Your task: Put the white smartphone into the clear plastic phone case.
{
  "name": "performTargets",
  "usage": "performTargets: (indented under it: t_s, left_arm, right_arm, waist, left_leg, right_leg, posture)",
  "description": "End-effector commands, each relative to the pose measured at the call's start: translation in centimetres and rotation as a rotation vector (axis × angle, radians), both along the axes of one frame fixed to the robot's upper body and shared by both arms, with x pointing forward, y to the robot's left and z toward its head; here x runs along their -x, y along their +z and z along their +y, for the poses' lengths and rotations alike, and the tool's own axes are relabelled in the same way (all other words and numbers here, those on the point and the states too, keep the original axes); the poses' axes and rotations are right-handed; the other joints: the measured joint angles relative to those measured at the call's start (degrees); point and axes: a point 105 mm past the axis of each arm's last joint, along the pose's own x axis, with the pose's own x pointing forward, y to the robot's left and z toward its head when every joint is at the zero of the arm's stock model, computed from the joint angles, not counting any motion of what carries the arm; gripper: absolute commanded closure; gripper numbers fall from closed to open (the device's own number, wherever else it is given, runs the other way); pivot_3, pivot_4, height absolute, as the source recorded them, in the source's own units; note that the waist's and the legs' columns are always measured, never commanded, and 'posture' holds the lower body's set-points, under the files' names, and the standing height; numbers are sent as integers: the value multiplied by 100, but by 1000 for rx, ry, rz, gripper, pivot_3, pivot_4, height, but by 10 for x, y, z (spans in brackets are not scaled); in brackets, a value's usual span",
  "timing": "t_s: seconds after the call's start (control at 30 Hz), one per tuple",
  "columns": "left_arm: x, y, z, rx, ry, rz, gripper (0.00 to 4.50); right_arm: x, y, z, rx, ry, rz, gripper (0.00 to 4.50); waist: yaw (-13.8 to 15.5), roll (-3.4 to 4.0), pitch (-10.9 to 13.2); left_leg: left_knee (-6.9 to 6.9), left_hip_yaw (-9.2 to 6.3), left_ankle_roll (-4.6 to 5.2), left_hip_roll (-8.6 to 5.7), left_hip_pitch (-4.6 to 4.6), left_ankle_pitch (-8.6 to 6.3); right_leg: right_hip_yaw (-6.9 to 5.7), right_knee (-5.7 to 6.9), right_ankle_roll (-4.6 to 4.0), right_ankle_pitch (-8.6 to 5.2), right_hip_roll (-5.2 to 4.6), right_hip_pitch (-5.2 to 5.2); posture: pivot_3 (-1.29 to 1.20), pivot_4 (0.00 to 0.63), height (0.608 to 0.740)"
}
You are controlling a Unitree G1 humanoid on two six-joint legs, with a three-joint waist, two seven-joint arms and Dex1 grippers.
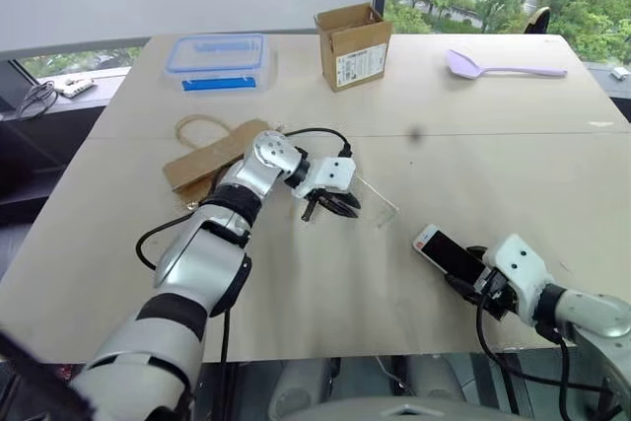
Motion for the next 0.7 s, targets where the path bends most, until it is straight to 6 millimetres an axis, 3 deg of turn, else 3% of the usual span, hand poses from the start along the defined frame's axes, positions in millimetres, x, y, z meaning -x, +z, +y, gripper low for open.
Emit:
performTargets:
  t_s: [0.03,0.2,0.37,0.47,0.7]
  left_arm:
    - [4,-9,10,-18,17,51,4415]
    - [6,8,6,72,180,151,4415]
    - [45,29,-6,118,257,232,4415]
    - [58,25,-18,148,345,265,4415]
    - [55,8,-42,142,447,286,4415]
  right_arm:
    - [2,4,2,-2,-7,-11,1555]
    - [0,3,3,-7,-4,-10,1555]
    - [-3,5,6,-20,14,-12,1555]
    - [-7,7,3,-15,34,-14,1555]
    - [-17,21,-16,18,28,-34,1555]
  waist:
    - [-10,0,0]
    - [-55,1,1]
    - [-149,4,4]
    - [-136,6,3]
    - [-115,7,3]
  left_leg:
    - [0,-1,0,1,2,0]
    - [1,-4,1,5,3,0]
    - [-1,-4,0,8,-5,-1]
    - [0,-6,0,8,-2,-1]
    - [3,-6,0,8,7,0]
  right_leg:
    - [0,0,1,0,1,1]
    - [-1,6,3,-2,4,0]
    - [4,5,0,0,3,-6]
    - [3,5,0,-1,3,-4]
    - [3,6,22,-13,4,2]
  posture:
    - [0,150,740]
    - [0,150,740]
    - [0,150,740]
    - [0,150,740]
    - [0,150,740]
